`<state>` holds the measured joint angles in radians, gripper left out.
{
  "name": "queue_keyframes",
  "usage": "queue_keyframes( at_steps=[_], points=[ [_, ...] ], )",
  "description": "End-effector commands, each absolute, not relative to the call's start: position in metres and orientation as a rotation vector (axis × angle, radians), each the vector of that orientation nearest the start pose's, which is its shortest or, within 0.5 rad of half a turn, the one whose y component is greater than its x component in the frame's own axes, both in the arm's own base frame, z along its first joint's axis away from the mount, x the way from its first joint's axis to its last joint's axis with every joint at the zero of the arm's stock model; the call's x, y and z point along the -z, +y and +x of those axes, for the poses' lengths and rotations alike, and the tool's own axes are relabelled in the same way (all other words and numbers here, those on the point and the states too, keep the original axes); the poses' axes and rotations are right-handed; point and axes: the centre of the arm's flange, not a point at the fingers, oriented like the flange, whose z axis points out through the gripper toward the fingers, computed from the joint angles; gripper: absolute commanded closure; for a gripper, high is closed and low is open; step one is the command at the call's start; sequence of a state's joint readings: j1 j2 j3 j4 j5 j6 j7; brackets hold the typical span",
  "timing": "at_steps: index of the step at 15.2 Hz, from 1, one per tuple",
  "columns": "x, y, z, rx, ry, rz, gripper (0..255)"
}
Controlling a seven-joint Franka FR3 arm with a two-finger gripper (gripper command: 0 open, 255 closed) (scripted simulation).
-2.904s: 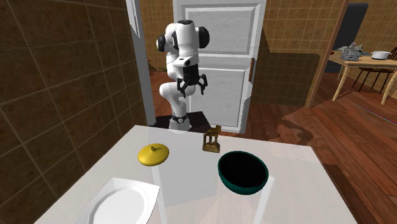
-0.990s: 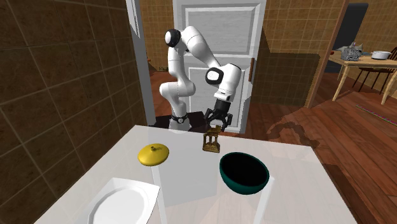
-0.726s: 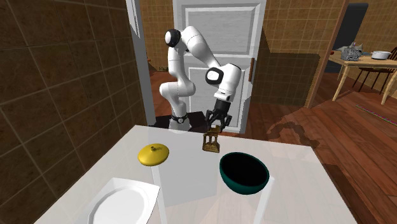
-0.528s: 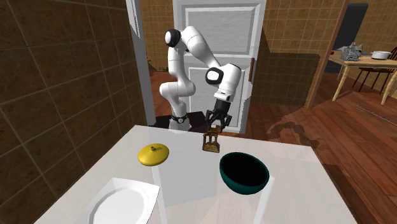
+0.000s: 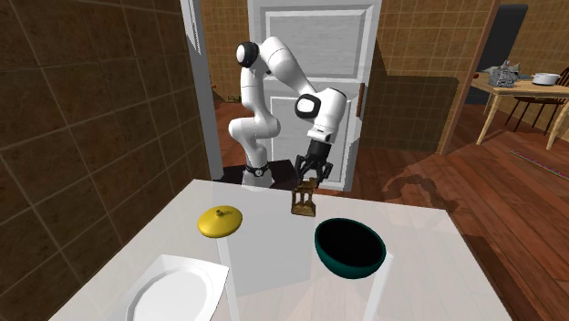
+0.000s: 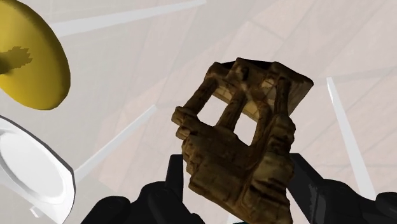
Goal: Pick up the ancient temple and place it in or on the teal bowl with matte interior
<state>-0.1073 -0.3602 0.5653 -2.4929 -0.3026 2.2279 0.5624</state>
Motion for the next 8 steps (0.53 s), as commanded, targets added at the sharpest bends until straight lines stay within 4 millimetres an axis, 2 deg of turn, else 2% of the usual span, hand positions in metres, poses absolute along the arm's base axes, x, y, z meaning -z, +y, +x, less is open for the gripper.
queue_keyframes(
  at_steps=[1, 8],
  points=[
    [-0.415, 0.185, 0.396, 0.404, -0.092, -3.484, 255],
    [-0.451, 0.185, 0.396, 0.404, -0.092, -3.484, 255]
  ],
)
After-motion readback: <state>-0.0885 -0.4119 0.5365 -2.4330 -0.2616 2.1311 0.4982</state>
